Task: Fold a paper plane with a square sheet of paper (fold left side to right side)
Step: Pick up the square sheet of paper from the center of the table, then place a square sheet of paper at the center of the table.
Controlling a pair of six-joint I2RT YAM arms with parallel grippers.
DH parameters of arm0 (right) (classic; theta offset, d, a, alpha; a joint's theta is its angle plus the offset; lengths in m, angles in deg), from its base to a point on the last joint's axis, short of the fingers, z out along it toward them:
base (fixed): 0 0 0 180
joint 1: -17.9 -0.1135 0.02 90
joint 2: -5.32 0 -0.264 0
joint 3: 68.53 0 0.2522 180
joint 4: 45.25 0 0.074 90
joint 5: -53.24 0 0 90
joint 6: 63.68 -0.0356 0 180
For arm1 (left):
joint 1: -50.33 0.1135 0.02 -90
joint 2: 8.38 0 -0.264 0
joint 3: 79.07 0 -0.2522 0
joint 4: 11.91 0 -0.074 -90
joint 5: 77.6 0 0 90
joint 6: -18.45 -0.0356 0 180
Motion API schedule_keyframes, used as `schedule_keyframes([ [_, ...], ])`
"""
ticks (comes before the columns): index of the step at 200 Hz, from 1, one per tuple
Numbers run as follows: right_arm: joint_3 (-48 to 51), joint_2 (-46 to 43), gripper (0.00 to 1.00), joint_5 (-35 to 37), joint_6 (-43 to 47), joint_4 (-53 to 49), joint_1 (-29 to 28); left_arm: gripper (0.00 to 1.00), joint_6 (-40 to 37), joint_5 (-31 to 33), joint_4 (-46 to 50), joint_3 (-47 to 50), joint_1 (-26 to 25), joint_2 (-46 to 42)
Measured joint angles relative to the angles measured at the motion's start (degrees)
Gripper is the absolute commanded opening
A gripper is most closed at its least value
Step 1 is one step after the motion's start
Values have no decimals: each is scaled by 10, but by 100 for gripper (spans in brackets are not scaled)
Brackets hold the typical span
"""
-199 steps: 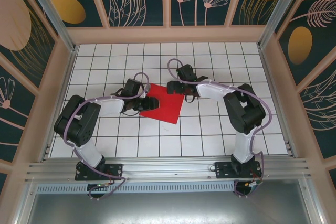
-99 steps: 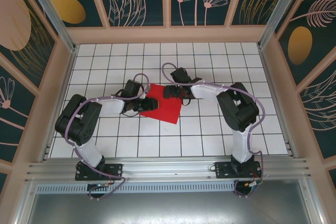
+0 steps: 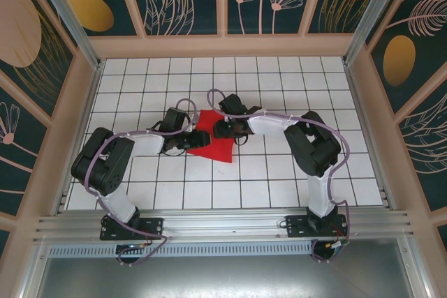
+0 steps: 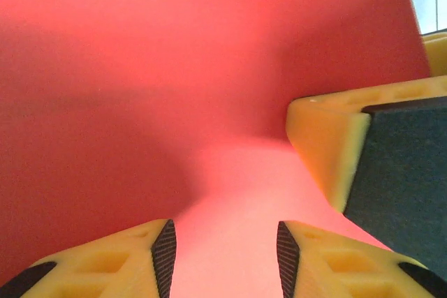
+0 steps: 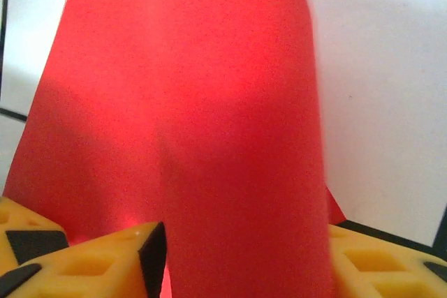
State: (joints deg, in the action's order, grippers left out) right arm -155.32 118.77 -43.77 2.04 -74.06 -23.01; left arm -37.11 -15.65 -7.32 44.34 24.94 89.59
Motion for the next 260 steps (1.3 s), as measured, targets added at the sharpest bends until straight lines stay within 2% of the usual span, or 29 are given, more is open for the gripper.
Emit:
schedule_keyframes([
  [19,2,-1,37,-17,6,6,6,52,2,-2,0,7,13,-29],
  [38,28,-14,34,-58,15,34,21,57,5,-7,-3,14,36,-72],
  [67,75,-57,31,-130,31,75,54,63,13,-30,-27,26,76,-132],
  [101,119,-154,32,-238,81,107,97,71,22,-74,-76,41,115,-173],
  [158,117,-304,32,-432,188,96,146,83,23,-190,-206,41,119,-200],
  [182,99,-326,32,-499,208,83,146,85,28,-240,-267,32,119,-194],
  [211,83,-330,32,-546,211,81,145,85,33,-282,-315,14,114,-182],
  [222,82,-330,32,-558,210,81,143,82,35,-294,-323,8,109,-179],
  [230,81,-330,33,-563,210,82,141,76,35,-301,-329,4,104,-176],
  [243,81,-330,34,-565,210,82,140,54,41,-311,-338,-1,98,-175],
  [260,81,-330,41,-553,209,82,141,24,43,-317,-344,-5,94,-174],
])
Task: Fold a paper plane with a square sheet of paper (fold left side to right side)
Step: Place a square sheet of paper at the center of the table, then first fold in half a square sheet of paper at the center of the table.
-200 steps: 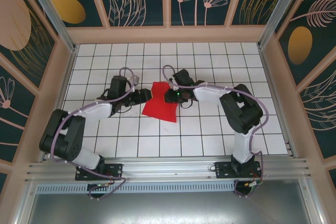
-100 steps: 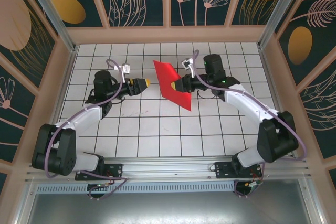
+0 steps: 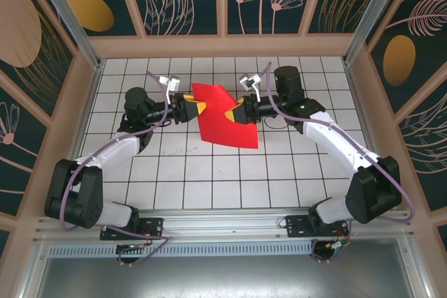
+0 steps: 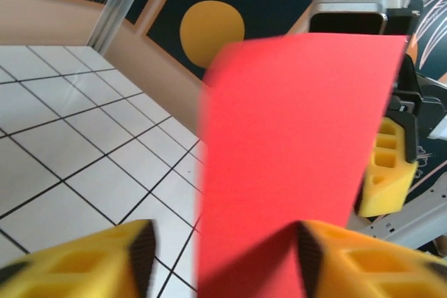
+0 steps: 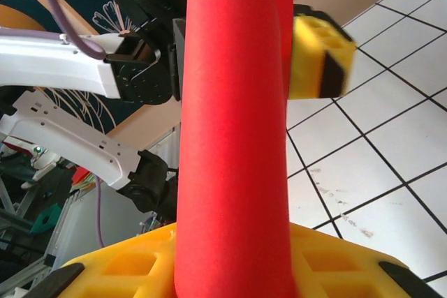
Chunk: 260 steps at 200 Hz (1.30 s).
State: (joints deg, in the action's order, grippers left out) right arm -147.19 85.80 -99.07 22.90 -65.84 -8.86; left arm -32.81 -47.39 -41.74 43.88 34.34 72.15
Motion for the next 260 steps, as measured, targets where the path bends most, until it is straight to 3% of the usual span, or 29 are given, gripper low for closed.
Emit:
schedule_keyframes([
  [16,0,-1,57,31,-8,1,7,7,3,0,1,0,-1,0],
  [34,2,-8,75,86,-12,0,19,2,-1,4,10,0,-1,2],
  [50,12,-23,85,160,-17,-3,30,1,-6,12,32,-2,-1,10],
  [73,29,-39,93,266,-18,-11,39,0,-10,21,63,-3,-1,44],
  [108,65,-41,95,414,-34,-24,44,0,-14,41,113,-3,-2,136],
  [130,85,-31,87,465,-47,-29,46,0,-26,55,143,-9,-2,200],
  [168,104,18,45,466,-87,-19,46,0,-63,90,221,-33,-2,271],
  [190,118,57,31,438,-116,3,45,0,-82,98,250,-48,-2,271],
  [260,97,222,27,397,-171,28,18,0,-120,111,312,-89,-2,275],
])
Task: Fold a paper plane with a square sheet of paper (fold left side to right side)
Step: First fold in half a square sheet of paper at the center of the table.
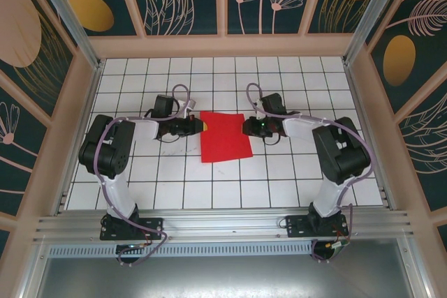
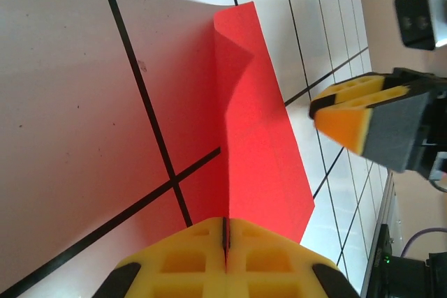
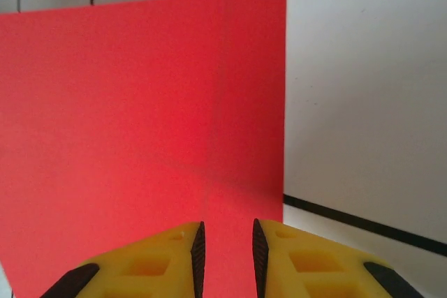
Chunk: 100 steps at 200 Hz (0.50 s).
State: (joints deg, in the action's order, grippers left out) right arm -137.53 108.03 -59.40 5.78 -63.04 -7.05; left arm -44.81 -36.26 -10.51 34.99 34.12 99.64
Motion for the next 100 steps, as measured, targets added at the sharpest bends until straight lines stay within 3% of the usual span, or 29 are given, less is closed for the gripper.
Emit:
schedule_keyframes([
  [35,-15,29,27,0,-11,-4,-9,6,-14,4,32,-31,0,21],
  [82,-22,33,28,5,-15,-18,-9,39,-14,-3,48,-60,0,31],
  [100,-25,36,28,5,-16,-23,-9,46,6,-16,41,-59,0,31],
])
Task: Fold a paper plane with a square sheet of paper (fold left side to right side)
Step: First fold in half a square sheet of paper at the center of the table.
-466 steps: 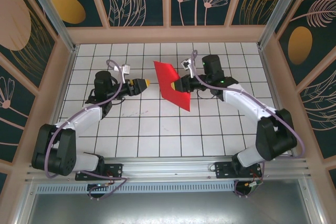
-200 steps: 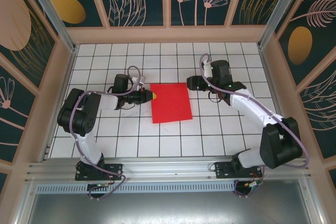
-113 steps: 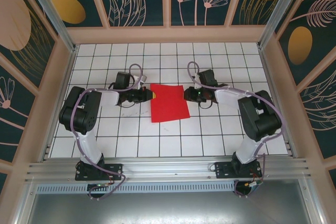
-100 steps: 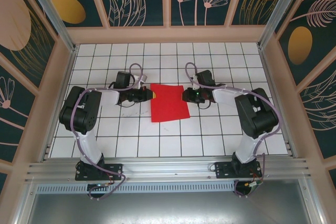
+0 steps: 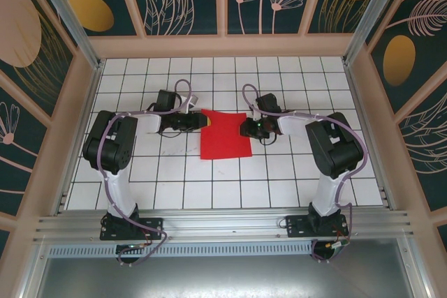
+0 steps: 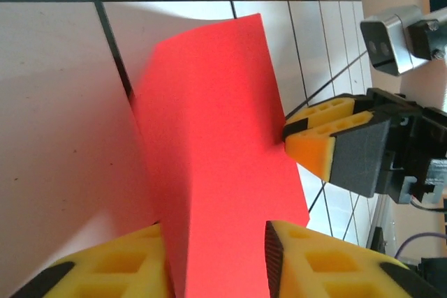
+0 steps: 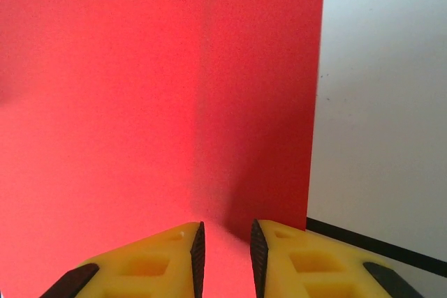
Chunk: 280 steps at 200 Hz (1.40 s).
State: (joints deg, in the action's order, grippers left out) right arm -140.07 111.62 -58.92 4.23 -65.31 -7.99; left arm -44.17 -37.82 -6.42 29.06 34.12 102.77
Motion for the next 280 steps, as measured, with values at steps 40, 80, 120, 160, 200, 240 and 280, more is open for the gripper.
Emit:
schedule_keyframes([
  [40,-2,4,28,-1,-10,-1,0,57,62,-39,-56,11,-7,-12],
  [80,-3,4,28,-2,-13,1,0,58,118,-65,-114,12,-36,-13],
  [120,2,4,29,-17,-25,19,0,52,165,-66,-163,-4,-58,14],
  [160,17,4,31,-40,-38,53,1,44,201,-61,-195,-19,-61,54],
  [200,46,-22,49,-65,-54,85,14,40,221,-49,-217,-26,-61,71],
  [240,70,-101,65,-97,-88,136,35,40,226,-46,-220,-27,-63,78],
  [280,72,-95,63,-157,-141,197,34,39,227,-44,-220,-28,-63,78],
])
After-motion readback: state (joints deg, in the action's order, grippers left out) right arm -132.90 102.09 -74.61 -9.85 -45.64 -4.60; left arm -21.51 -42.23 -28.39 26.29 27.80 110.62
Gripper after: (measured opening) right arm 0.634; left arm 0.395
